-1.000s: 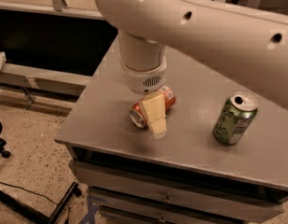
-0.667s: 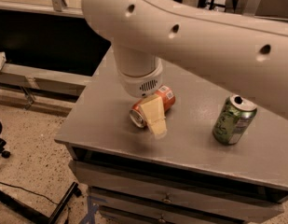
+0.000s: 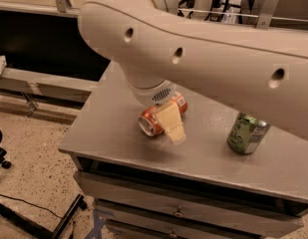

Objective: Place coke can upright

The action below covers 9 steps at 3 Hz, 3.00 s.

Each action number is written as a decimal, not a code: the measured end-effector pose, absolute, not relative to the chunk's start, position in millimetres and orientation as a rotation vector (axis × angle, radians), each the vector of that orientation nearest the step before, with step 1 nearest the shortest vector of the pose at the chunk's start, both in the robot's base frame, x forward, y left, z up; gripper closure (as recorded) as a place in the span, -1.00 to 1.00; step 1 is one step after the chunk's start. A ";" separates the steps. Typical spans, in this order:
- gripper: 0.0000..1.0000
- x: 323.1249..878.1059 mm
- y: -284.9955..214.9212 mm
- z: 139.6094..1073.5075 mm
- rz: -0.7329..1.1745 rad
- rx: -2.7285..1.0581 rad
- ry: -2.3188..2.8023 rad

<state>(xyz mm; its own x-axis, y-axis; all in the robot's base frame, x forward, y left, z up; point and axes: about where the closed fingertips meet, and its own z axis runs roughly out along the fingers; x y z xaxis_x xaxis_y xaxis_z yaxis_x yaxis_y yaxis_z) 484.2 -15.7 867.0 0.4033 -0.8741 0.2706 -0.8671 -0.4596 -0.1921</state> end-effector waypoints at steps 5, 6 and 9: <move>-1.00 457.6 -9.3 850.7 -0.684 -2.927 1.166; -1.00 472.2 -0.6 846.1 -0.732 -2.937 1.112; -0.20 475.2 -5.9 851.6 -0.736 -2.913 1.167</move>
Offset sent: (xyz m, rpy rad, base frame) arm -0.0193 -0.0263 -0.0156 -0.1798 -0.0100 0.2368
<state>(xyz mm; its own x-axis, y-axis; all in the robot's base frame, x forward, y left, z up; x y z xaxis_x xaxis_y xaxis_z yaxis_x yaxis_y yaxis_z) 475.2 -5.9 851.6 0.6340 -0.6349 0.4414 -0.6720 -0.7349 -0.0917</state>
